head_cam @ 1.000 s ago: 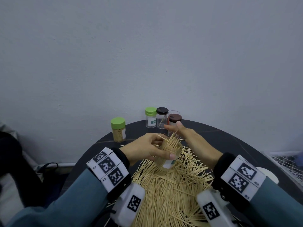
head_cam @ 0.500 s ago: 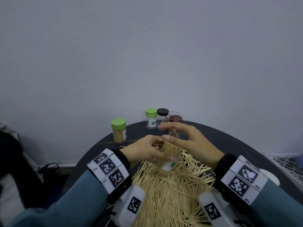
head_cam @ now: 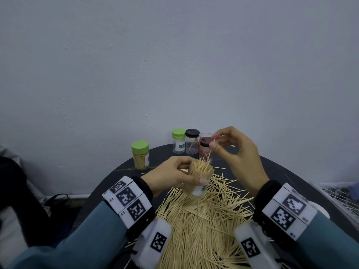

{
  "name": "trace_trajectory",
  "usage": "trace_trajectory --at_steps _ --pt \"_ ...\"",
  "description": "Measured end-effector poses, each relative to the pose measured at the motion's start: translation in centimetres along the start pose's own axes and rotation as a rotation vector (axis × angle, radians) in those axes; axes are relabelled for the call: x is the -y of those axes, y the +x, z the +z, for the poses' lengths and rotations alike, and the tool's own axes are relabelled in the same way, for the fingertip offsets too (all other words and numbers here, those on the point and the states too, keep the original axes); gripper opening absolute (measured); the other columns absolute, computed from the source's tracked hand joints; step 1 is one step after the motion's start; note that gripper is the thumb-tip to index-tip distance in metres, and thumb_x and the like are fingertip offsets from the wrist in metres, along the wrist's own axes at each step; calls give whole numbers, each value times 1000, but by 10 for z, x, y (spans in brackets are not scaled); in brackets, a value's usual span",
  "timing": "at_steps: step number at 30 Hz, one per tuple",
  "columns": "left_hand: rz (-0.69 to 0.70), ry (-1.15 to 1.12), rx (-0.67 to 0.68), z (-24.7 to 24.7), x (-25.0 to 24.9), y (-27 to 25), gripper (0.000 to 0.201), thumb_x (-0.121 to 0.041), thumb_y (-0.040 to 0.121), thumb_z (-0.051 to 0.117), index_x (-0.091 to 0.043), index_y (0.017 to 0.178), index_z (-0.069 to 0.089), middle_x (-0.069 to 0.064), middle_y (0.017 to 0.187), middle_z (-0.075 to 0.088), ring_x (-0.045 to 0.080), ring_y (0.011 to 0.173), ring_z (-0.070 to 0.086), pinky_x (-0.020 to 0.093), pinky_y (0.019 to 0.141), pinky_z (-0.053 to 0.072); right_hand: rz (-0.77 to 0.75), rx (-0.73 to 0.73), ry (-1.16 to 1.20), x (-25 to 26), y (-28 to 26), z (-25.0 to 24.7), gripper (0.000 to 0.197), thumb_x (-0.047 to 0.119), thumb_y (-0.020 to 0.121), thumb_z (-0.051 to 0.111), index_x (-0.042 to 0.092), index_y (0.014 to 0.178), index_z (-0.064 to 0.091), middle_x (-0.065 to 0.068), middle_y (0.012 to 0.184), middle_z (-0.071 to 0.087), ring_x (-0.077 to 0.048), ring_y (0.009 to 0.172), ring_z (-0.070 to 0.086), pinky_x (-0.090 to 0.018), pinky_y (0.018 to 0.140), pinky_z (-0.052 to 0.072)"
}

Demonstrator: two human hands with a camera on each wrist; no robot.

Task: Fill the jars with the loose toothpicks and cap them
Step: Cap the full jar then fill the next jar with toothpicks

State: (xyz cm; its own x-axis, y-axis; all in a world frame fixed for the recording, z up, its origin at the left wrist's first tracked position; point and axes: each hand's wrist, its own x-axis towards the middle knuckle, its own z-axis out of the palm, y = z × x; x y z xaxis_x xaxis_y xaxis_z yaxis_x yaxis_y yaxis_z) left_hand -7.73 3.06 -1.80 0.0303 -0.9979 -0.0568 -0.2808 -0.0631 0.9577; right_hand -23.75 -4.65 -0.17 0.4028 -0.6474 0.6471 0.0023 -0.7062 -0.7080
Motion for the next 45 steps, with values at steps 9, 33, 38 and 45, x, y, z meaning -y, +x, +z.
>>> trace_trajectory --at_steps 9,33,38,45 --pt "21 -110 -75 -3 -1 0 46 -19 69 77 -23 113 62 0 110 70 17 108 64 39 92 52 82 62 -174 -12 -8 7 7 26 83 67 22 77 65 10 75 68 0 75 61 -14 73 45" --pt "30 -107 -134 -9 -1 -2 52 -32 69 73 -21 118 61 2 110 70 15 104 65 33 84 52 58 546 -244 0 -7 7 36 33 97 41 36 132 47 31 126 41 22 122 27 -5 100 12" --pt "30 -107 -134 -9 0 0 42 -13 77 73 -20 116 61 2 107 69 12 101 65 31 83 55 94 467 -172 1 -7 5 32 28 96 44 31 126 56 25 126 51 10 124 39 -12 104 26" --pt "62 -116 -172 -10 3 2 55 1 70 76 -15 120 58 7 109 68 13 98 64 18 68 51 50 527 -310 -3 -5 3 32 29 95 49 31 126 56 24 134 46 12 131 26 -30 112 9"
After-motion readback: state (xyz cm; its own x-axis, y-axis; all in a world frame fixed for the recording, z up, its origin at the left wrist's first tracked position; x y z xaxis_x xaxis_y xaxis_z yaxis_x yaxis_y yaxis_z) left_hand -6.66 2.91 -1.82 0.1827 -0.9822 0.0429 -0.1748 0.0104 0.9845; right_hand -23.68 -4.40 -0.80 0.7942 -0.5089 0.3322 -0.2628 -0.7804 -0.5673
